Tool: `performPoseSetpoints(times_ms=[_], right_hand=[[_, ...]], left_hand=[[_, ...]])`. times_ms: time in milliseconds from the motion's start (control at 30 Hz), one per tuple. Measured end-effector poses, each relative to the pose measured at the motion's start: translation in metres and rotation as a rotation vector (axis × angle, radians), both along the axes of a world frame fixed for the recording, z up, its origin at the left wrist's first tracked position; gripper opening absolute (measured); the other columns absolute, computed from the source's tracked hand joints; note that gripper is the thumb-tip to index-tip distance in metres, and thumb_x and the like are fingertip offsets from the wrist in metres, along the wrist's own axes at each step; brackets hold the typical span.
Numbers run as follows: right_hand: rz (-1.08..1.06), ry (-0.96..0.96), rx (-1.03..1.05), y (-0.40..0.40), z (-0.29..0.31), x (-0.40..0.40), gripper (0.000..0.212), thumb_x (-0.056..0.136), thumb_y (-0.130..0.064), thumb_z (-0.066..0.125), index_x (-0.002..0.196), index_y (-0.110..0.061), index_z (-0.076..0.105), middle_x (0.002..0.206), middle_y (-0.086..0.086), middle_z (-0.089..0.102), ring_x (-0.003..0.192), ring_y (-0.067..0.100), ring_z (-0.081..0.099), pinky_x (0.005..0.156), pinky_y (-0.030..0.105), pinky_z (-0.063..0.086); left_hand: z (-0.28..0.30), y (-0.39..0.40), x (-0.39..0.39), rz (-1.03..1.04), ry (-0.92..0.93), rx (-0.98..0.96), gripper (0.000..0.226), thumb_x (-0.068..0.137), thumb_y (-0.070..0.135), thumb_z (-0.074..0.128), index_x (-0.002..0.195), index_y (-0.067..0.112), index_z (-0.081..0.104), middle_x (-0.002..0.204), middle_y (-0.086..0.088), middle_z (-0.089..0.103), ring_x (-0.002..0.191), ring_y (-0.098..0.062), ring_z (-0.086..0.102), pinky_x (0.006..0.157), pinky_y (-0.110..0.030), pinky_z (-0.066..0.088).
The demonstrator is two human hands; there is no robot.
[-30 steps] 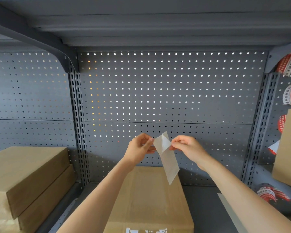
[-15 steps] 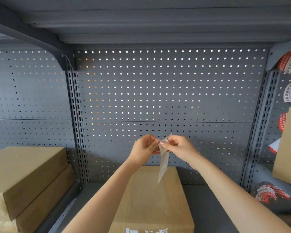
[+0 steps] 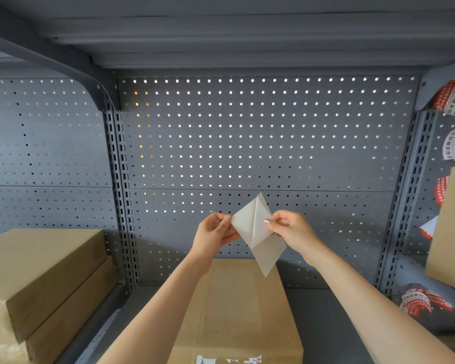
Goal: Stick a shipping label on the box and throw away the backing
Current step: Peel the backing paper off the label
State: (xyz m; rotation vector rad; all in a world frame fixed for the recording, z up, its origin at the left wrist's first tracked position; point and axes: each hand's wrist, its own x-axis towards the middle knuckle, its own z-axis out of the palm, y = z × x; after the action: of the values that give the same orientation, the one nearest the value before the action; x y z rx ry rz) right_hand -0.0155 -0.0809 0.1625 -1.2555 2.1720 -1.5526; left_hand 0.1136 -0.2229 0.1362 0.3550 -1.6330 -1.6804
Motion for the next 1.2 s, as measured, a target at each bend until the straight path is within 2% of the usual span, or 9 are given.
performPoseSetpoints(times_ms=[200,333,433,600,700,800,933,1067,1200], right_hand=[[-0.071,-0.001,-0.030,0.004,-0.002,-0.004,0.017,0.091,-0.025,0.058,0.076,-0.016,0.059,0.087,0.002,0.068,0.084,0.018,0.061,0.068,0.030,0.041],[-0.105,-0.007,-0.054,0.011,0.000,-0.008,0.012,0.090,-0.020,0.059,0.083,-0.012,0.064,0.087,0.002,0.070,0.075,0.012,0.059,0.066,0.028,0.041],[-0.146,-0.012,-0.075,0.016,-0.002,-0.013,0.012,0.091,-0.019,0.058,0.085,-0.012,0.066,0.085,0.000,0.070,0.074,0.010,0.058,0.067,0.028,0.043],[-0.208,-0.032,-0.089,0.026,-0.004,-0.025,0.012,0.090,-0.019,0.058,0.082,-0.014,0.066,0.081,0.003,0.070,0.068,0.012,0.054,0.063,0.028,0.041],[-0.236,-0.039,-0.099,0.036,-0.005,-0.031,0.011,0.090,-0.017,0.058,0.082,-0.014,0.066,0.076,0.003,0.071,0.068,0.014,0.056,0.064,0.030,0.042],[-0.269,-0.033,-0.104,0.046,-0.005,-0.038,0.012,0.090,-0.016,0.058,0.082,-0.013,0.067,0.076,0.002,0.071,0.073,0.018,0.060,0.072,0.036,0.047],[-0.322,-0.031,-0.109,0.062,-0.006,-0.051,0.013,0.090,-0.017,0.059,0.081,-0.013,0.068,0.077,0.002,0.073,0.085,0.022,0.065,0.086,0.045,0.051],[-0.344,-0.024,-0.118,0.071,-0.008,-0.057,0.011,0.091,-0.016,0.058,0.089,-0.013,0.069,0.085,0.006,0.072,0.084,0.021,0.067,0.090,0.051,0.051],[-0.339,0.004,-0.099,0.069,-0.011,-0.053,0.013,0.091,-0.015,0.057,0.092,-0.012,0.070,0.088,0.008,0.072,0.083,0.022,0.066,0.085,0.046,0.052]], left_hand=[[-0.006,-0.007,0.006,0.053,0.048,0.088,0.019,0.097,0.021,0.049,0.086,0.007,0.057,0.094,-0.010,0.073,0.089,-0.021,0.072,0.080,-0.025,0.057],[-0.010,-0.015,0.012,0.114,0.084,0.160,0.018,0.097,0.018,0.050,0.091,0.003,0.057,0.090,-0.011,0.071,0.082,-0.017,0.071,0.070,-0.018,0.057],[-0.014,-0.021,0.018,0.162,0.112,0.198,0.017,0.097,0.017,0.049,0.088,0.004,0.056,0.083,-0.007,0.069,0.072,-0.009,0.070,0.073,-0.020,0.058],[-0.018,-0.032,0.029,0.235,0.151,0.267,0.018,0.097,0.016,0.049,0.081,0.009,0.054,0.086,-0.007,0.067,0.081,-0.016,0.067,0.078,-0.023,0.057],[-0.018,-0.038,0.037,0.285,0.164,0.286,0.020,0.097,0.017,0.050,0.078,0.010,0.054,0.083,-0.006,0.064,0.077,-0.015,0.065,0.067,-0.017,0.056],[-0.018,-0.044,0.046,0.343,0.153,0.267,0.020,0.097,0.016,0.049,0.079,0.009,0.053,0.078,-0.006,0.058,0.071,-0.015,0.058,0.058,-0.013,0.054],[-0.022,-0.057,0.063,0.408,0.132,0.227,0.018,0.097,0.017,0.049,0.081,0.011,0.054,0.081,-0.008,0.056,0.073,-0.017,0.057,0.062,-0.016,0.055],[-0.025,-0.059,0.070,0.459,0.070,0.107,0.018,0.097,0.016,0.049,0.081,0.010,0.056,0.078,-0.008,0.058,0.075,-0.021,0.058,0.068,-0.022,0.054],[-0.019,-0.045,0.061,0.399,0.043,0.025,0.018,0.096,0.017,0.050,0.082,0.009,0.056,0.075,-0.008,0.062,0.072,-0.019,0.062,0.071,-0.023,0.056]])
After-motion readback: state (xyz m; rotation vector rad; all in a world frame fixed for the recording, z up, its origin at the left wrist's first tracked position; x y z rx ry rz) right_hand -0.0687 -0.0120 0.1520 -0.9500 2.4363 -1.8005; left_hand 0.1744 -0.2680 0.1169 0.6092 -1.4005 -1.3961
